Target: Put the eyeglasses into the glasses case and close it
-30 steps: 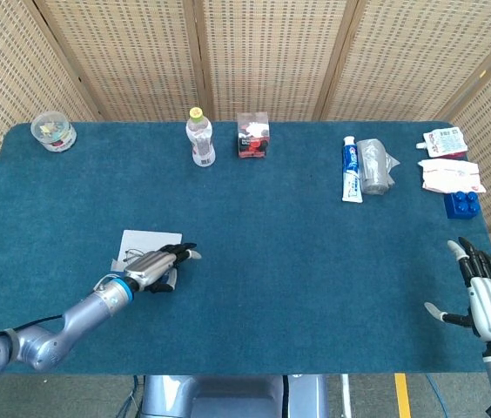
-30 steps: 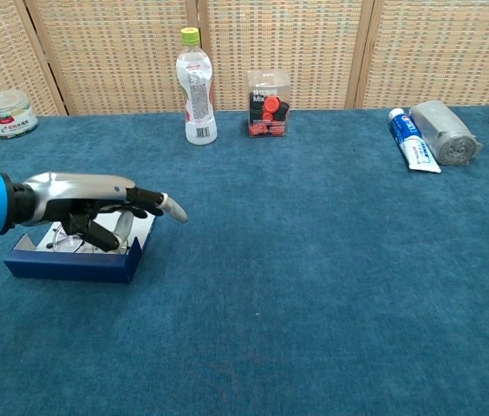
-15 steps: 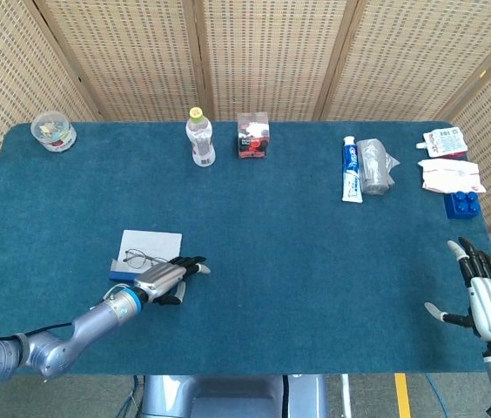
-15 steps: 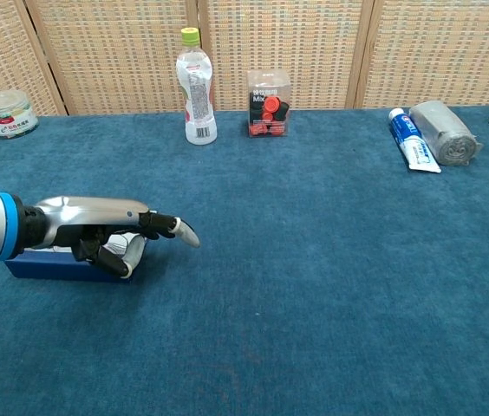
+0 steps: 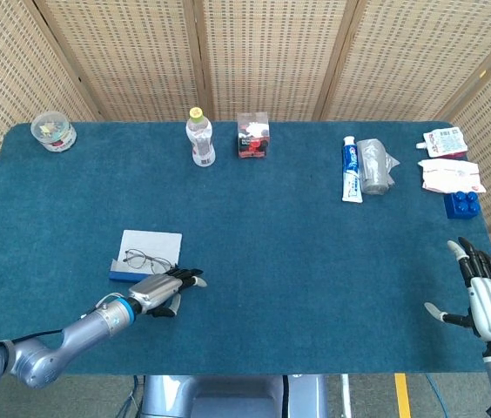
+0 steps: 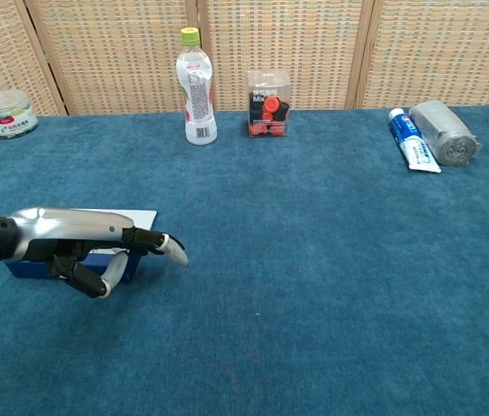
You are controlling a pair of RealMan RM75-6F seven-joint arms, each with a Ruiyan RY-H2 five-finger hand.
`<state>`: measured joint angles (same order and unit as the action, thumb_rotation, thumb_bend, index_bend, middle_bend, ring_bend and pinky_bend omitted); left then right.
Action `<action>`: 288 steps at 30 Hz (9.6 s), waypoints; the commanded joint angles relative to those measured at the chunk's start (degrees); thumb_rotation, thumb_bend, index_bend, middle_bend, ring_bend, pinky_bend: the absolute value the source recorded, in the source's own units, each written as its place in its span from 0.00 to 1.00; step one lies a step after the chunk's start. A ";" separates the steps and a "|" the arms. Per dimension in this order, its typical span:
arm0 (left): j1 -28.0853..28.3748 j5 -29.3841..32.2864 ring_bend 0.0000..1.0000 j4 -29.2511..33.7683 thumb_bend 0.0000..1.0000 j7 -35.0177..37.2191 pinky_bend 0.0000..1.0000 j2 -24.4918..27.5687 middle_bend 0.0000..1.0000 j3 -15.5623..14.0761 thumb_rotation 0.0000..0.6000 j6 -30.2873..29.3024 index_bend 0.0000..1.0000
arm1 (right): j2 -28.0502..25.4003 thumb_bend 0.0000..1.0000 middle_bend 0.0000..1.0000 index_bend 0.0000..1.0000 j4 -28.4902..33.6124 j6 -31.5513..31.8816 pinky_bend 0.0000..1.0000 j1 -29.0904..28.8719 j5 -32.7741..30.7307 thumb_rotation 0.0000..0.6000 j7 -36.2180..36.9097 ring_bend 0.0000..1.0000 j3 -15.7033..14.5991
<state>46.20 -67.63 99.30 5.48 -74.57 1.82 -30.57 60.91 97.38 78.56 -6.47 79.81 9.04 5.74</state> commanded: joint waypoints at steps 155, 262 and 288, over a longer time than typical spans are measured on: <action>-8.15 -8.50 0.00 -27.10 0.96 55.61 0.00 -4.67 0.00 5.49 1.00 -3.89 0.00 | -0.34 0.00 0.00 0.00 0.53 -0.43 0.00 -0.13 -0.24 1.00 0.58 0.00 -0.03; -17.65 -23.55 0.00 -26.87 0.00 -14.29 0.00 -13.31 0.00 -4.29 1.00 -33.38 0.00 | -0.53 0.00 0.00 0.00 0.50 -0.57 0.00 -0.09 -0.27 1.00 1.33 0.00 -0.03; -22.56 -31.26 0.00 -23.87 0.00 -2.60 0.00 -5.39 0.00 -10.92 1.00 -43.41 0.00 | -0.51 0.00 0.00 0.00 0.54 -0.47 0.00 -0.08 -0.17 1.00 1.23 0.00 -0.04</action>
<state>25.65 -96.19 75.86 0.18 -80.83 -6.94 -70.67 60.39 97.91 78.08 -6.56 79.64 10.27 5.70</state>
